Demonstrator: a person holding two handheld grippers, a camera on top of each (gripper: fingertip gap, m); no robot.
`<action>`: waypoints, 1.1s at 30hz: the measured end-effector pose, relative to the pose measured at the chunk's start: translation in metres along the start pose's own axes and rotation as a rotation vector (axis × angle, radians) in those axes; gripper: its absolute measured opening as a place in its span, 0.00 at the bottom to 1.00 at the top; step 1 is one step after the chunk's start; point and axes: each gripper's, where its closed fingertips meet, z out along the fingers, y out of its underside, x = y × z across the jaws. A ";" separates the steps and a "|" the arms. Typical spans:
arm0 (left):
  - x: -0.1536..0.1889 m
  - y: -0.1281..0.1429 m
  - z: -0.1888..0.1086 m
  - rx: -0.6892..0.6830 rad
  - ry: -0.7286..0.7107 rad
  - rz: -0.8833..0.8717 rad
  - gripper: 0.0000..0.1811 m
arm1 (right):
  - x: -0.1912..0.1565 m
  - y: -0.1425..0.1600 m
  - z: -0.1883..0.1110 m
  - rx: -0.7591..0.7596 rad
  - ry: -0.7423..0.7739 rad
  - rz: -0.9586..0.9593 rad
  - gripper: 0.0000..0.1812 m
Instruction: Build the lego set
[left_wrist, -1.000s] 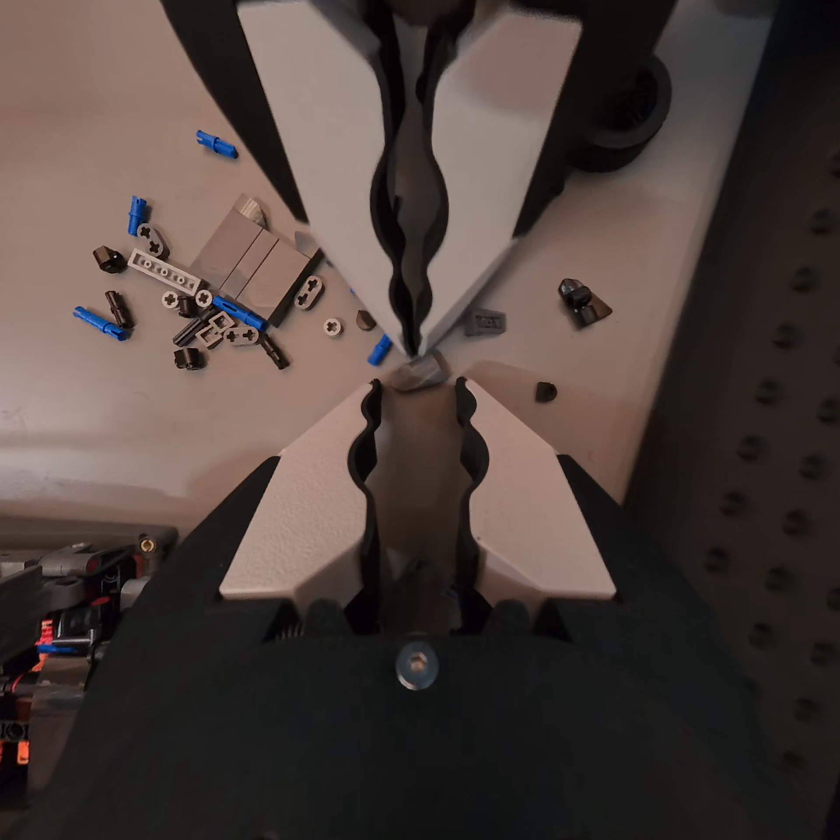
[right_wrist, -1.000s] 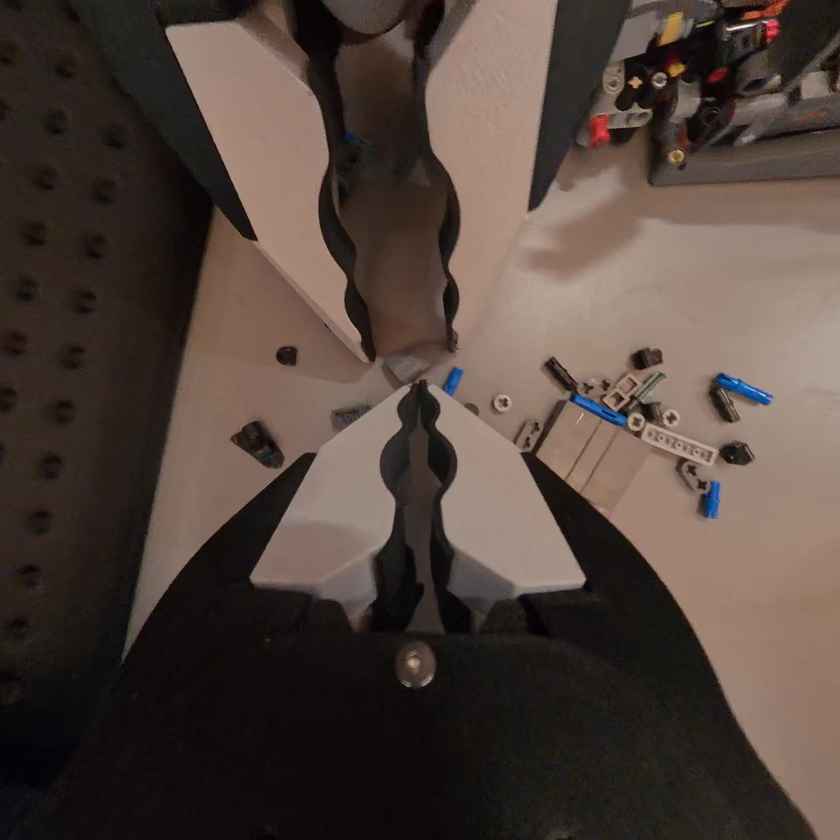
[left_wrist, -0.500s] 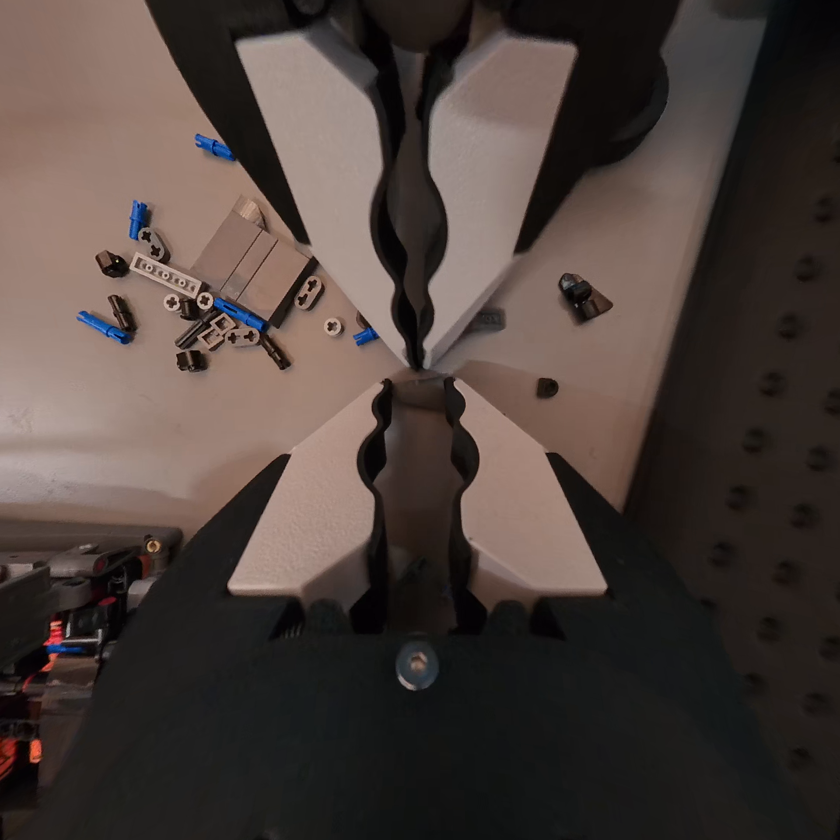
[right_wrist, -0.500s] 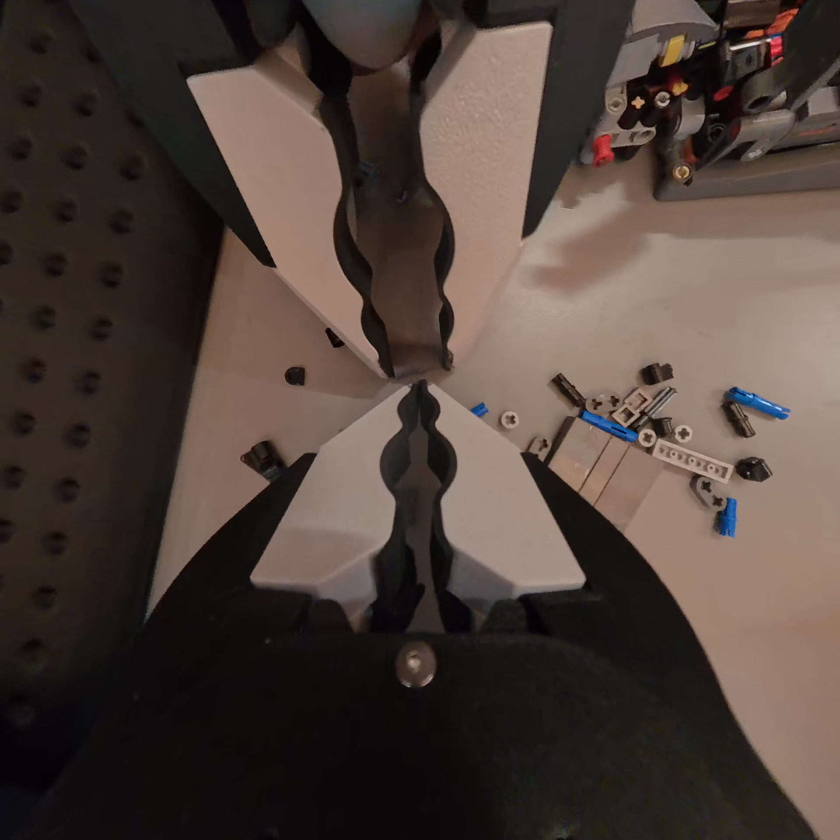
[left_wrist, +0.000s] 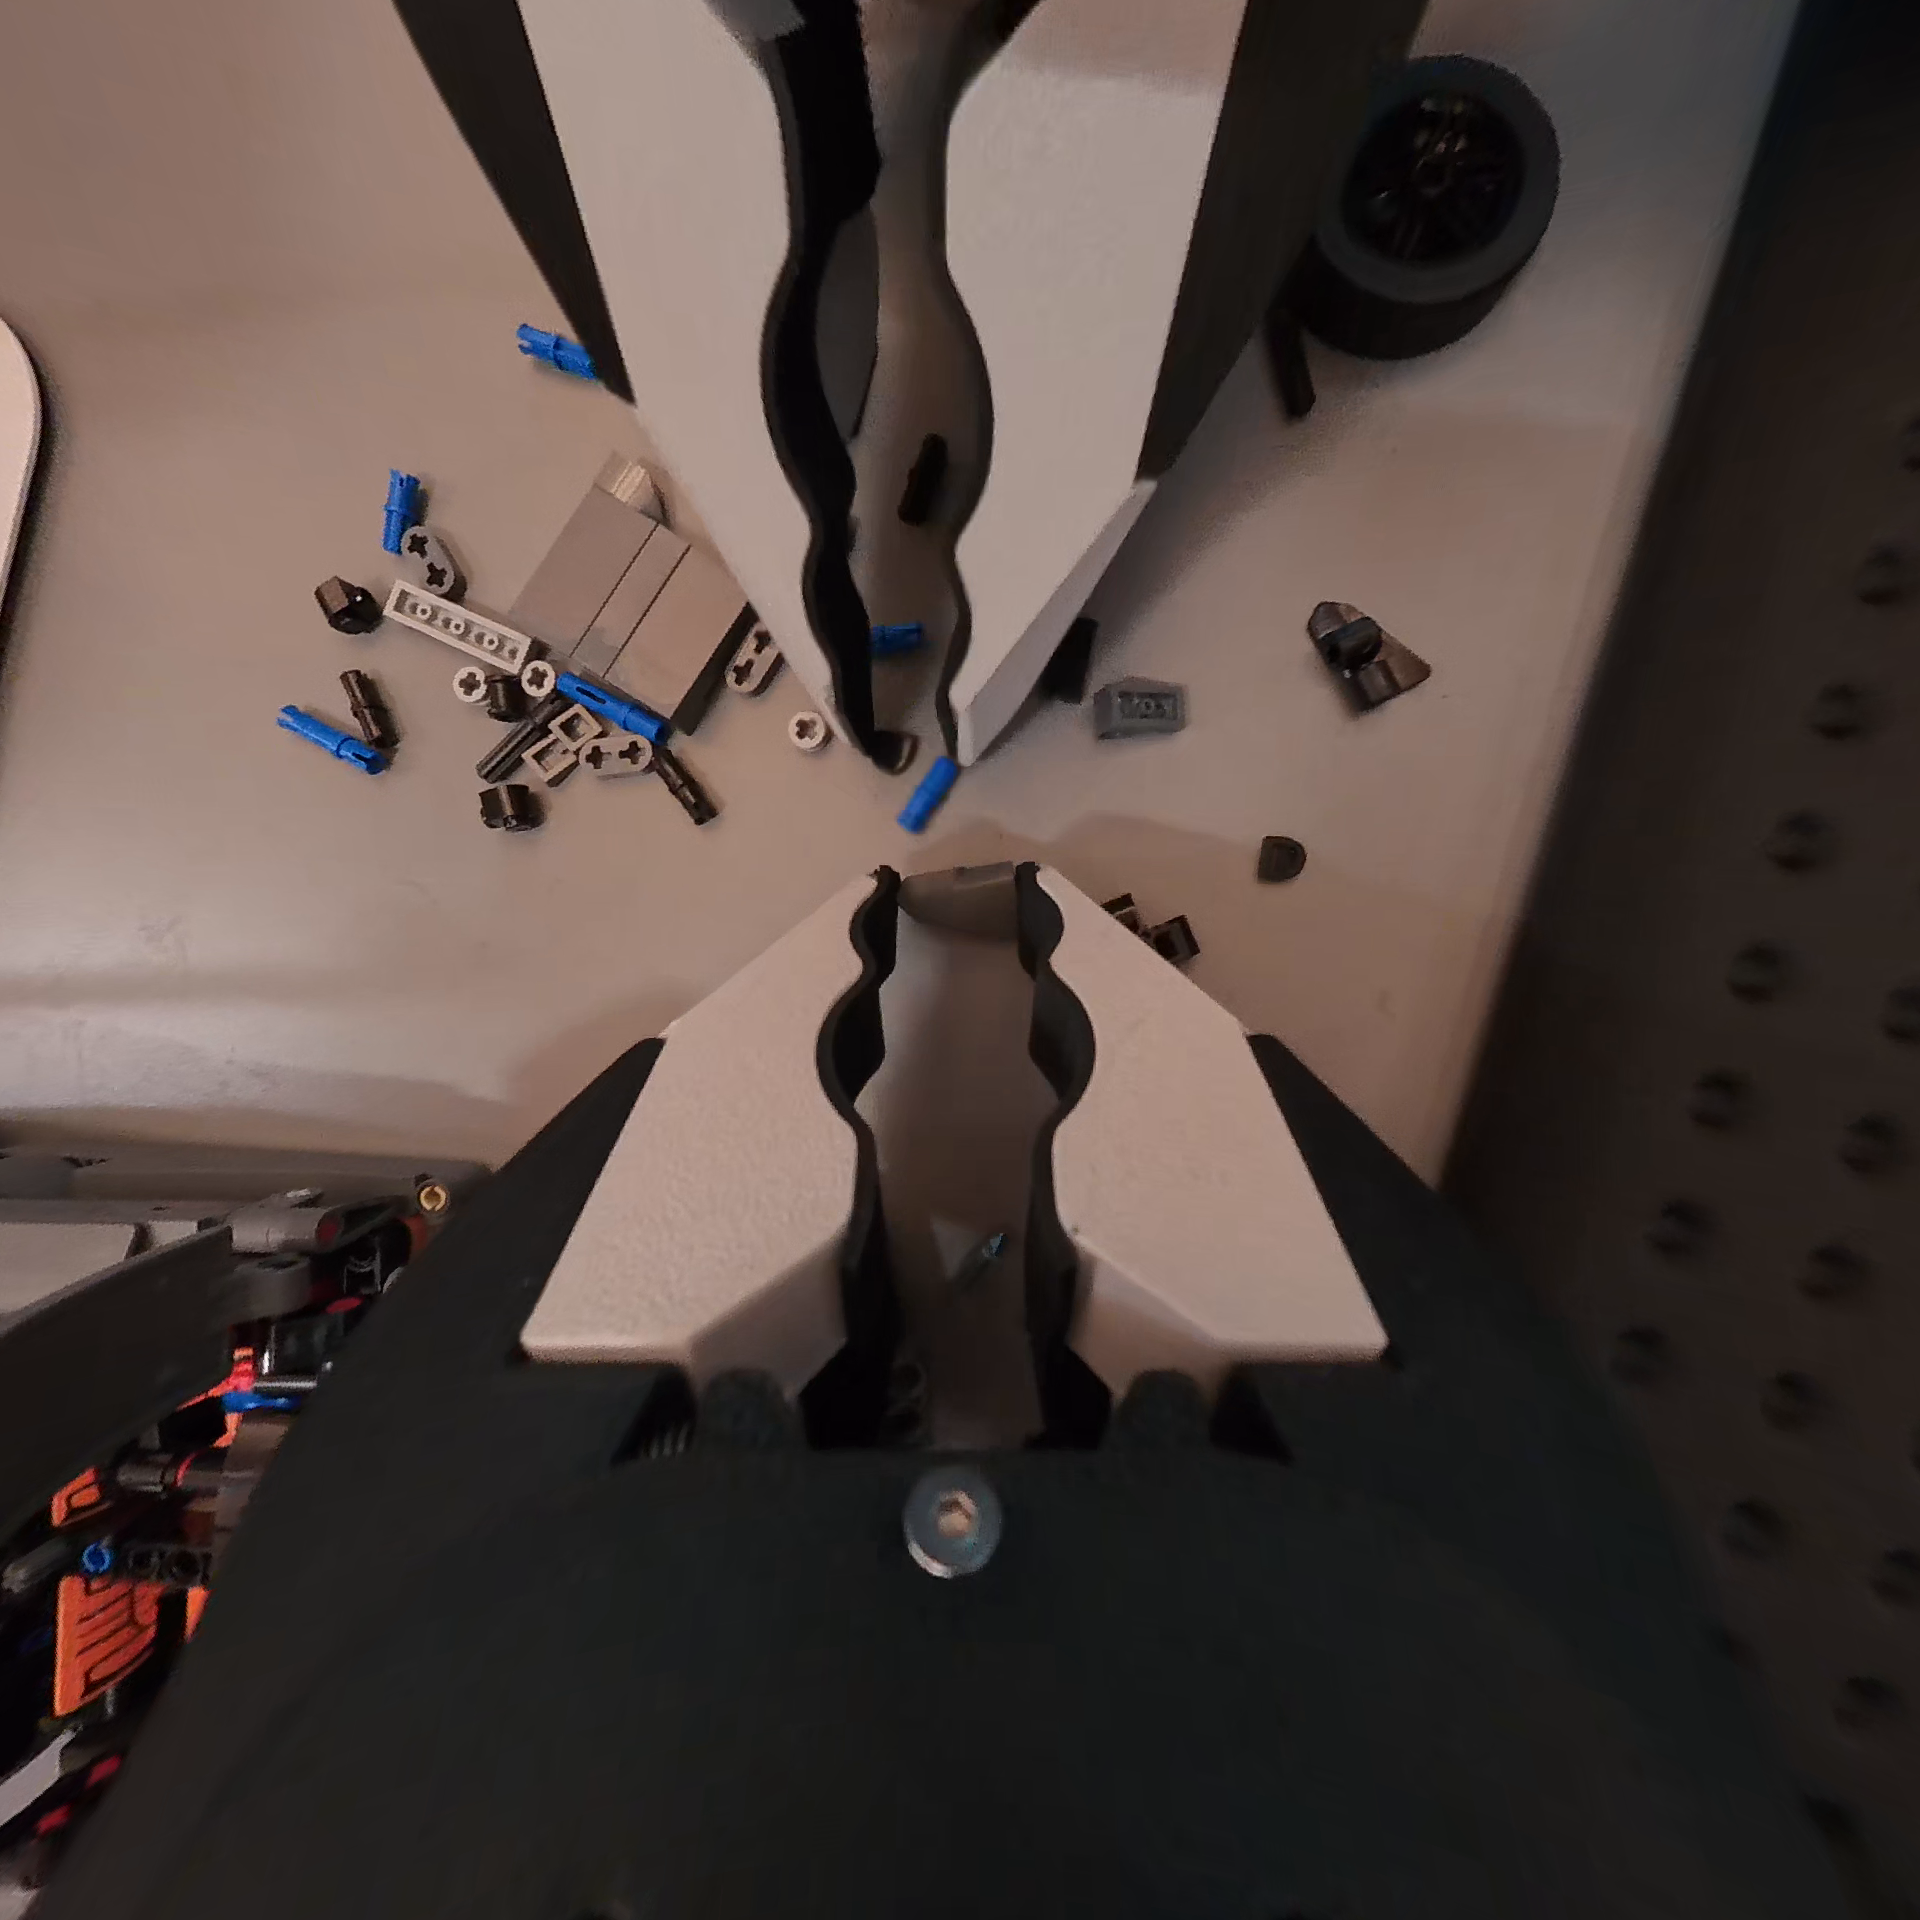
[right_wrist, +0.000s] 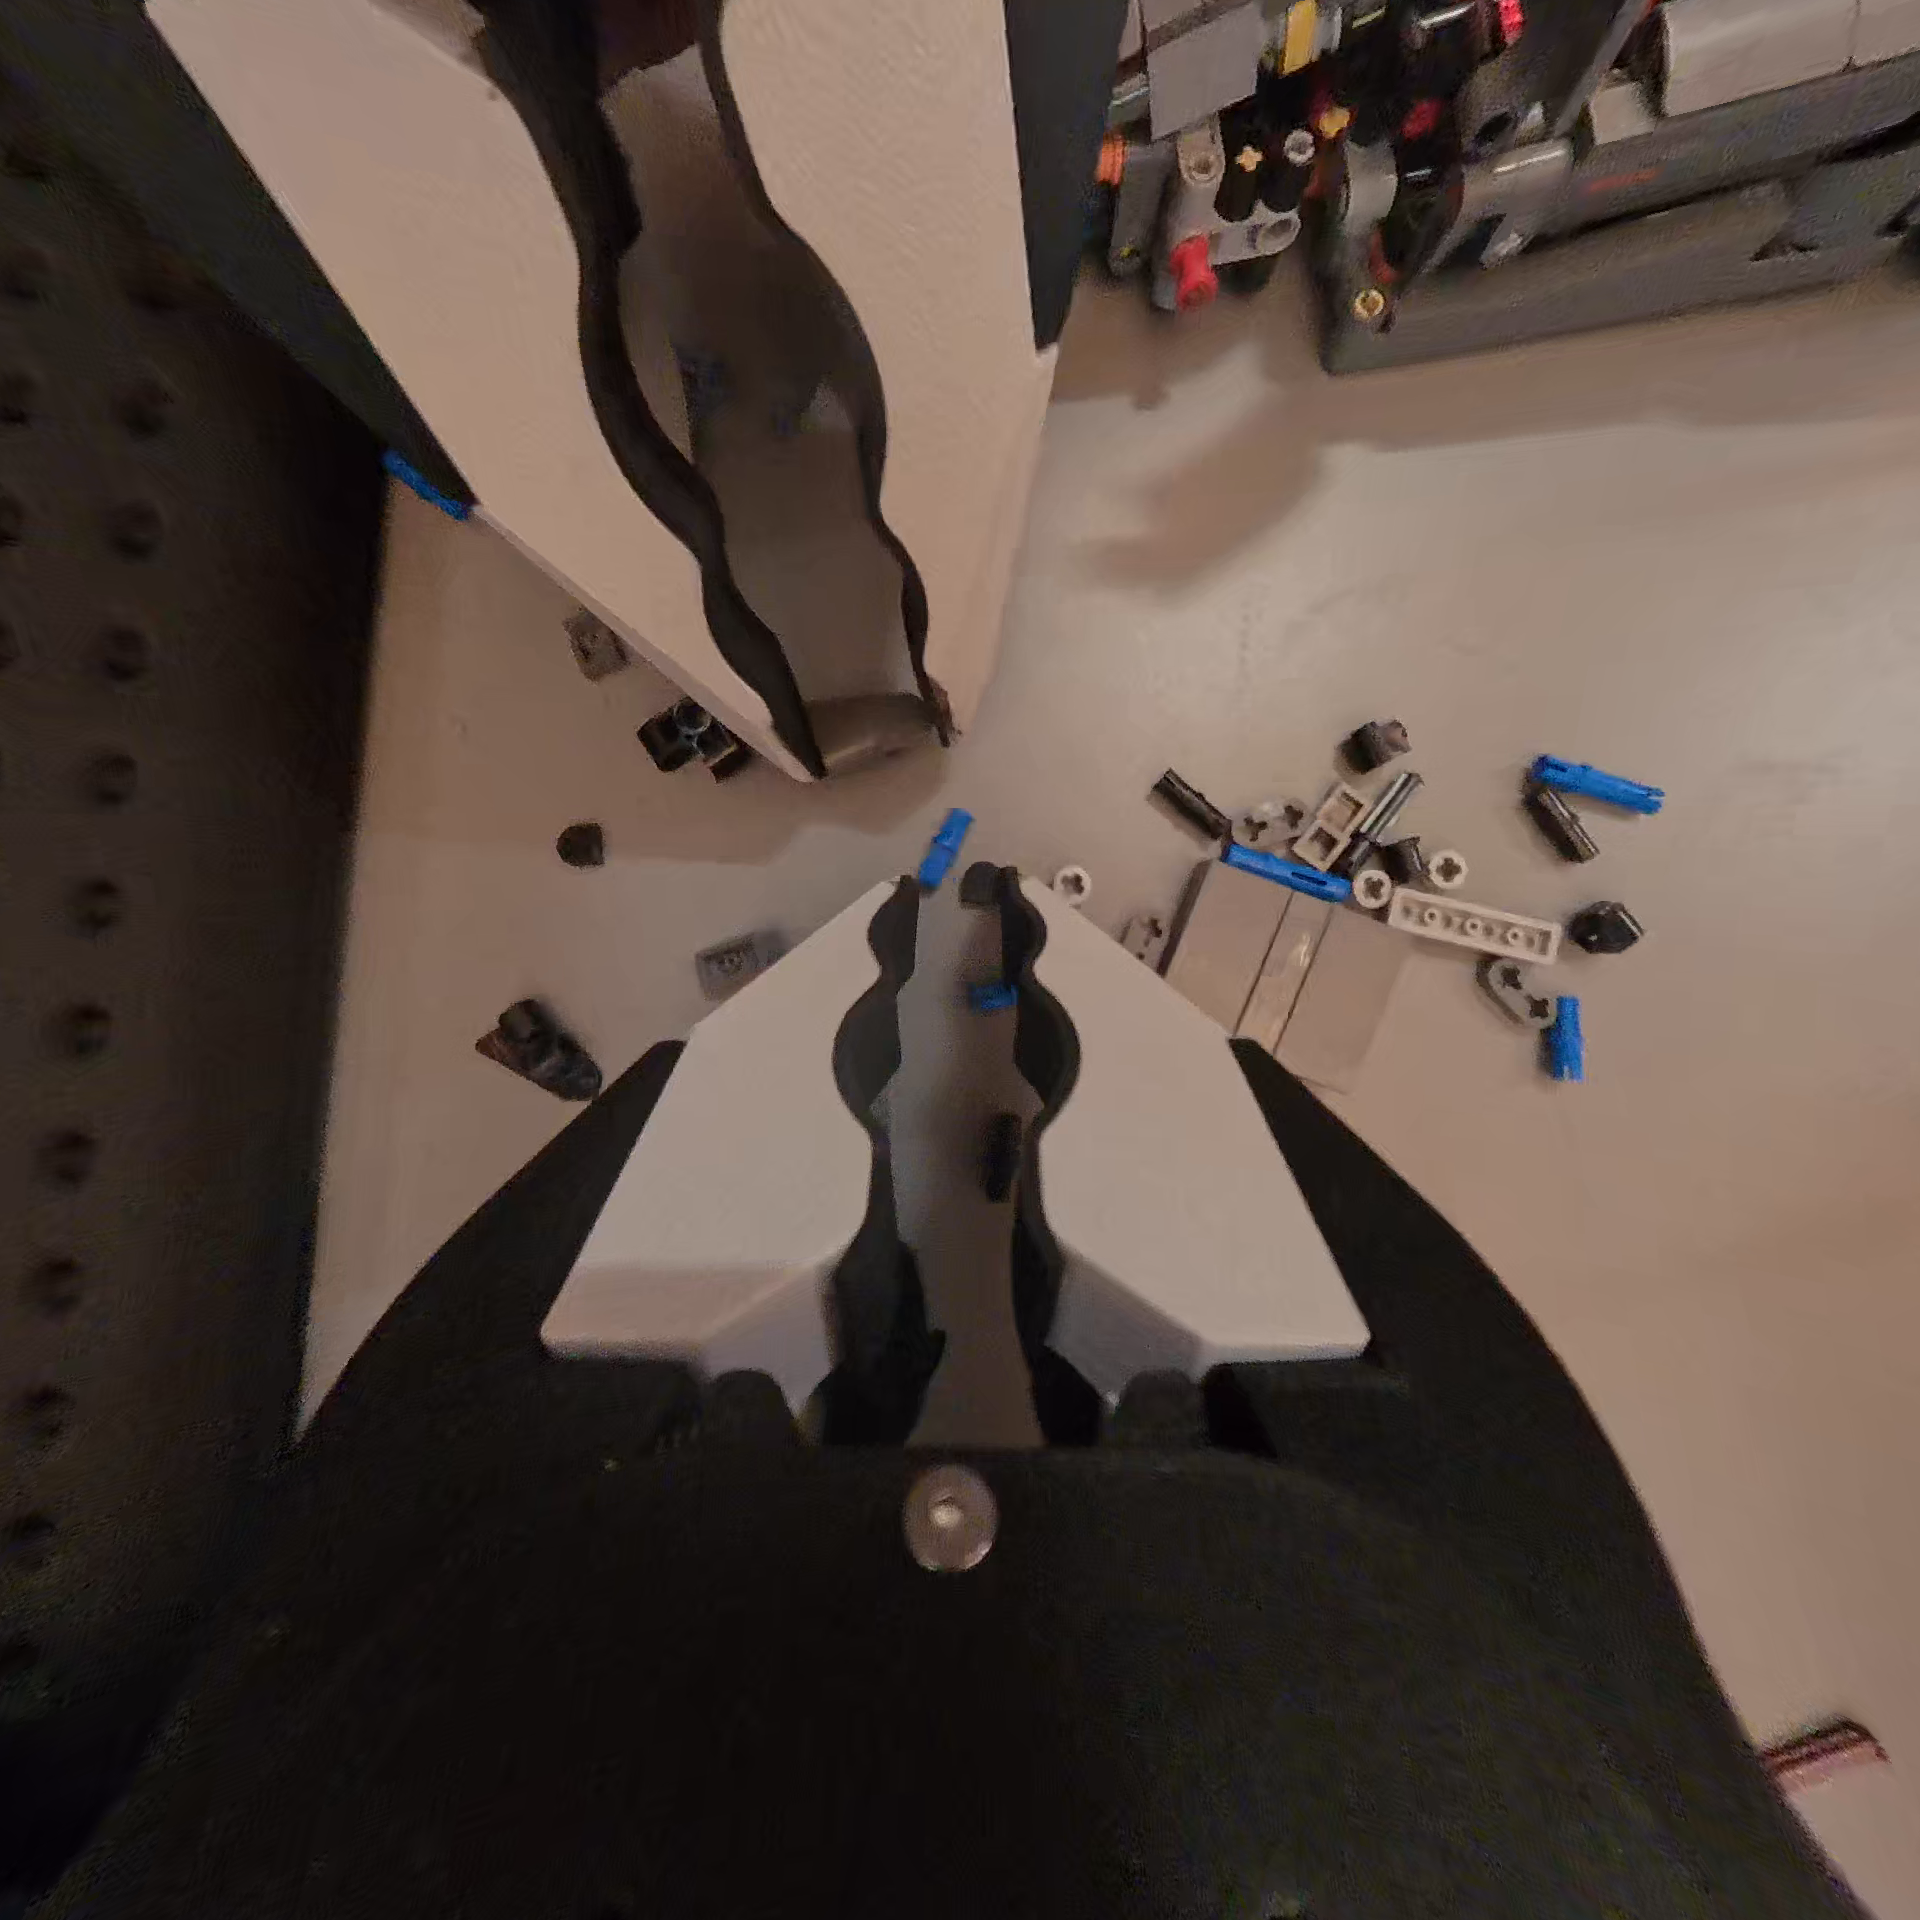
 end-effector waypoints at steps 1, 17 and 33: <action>0.001 0.000 0.000 -0.001 0.005 -0.002 0.11 | 0.000 -0.001 0.001 -0.002 0.003 -0.002 0.07; -0.001 0.006 -0.005 -0.015 0.023 0.004 0.11 | -0.016 -0.006 0.003 -0.013 -0.047 -0.030 0.04; 0.002 0.010 -0.006 -0.020 0.059 0.003 0.11 | -0.042 -0.011 0.011 -0.036 -0.134 -0.054 0.05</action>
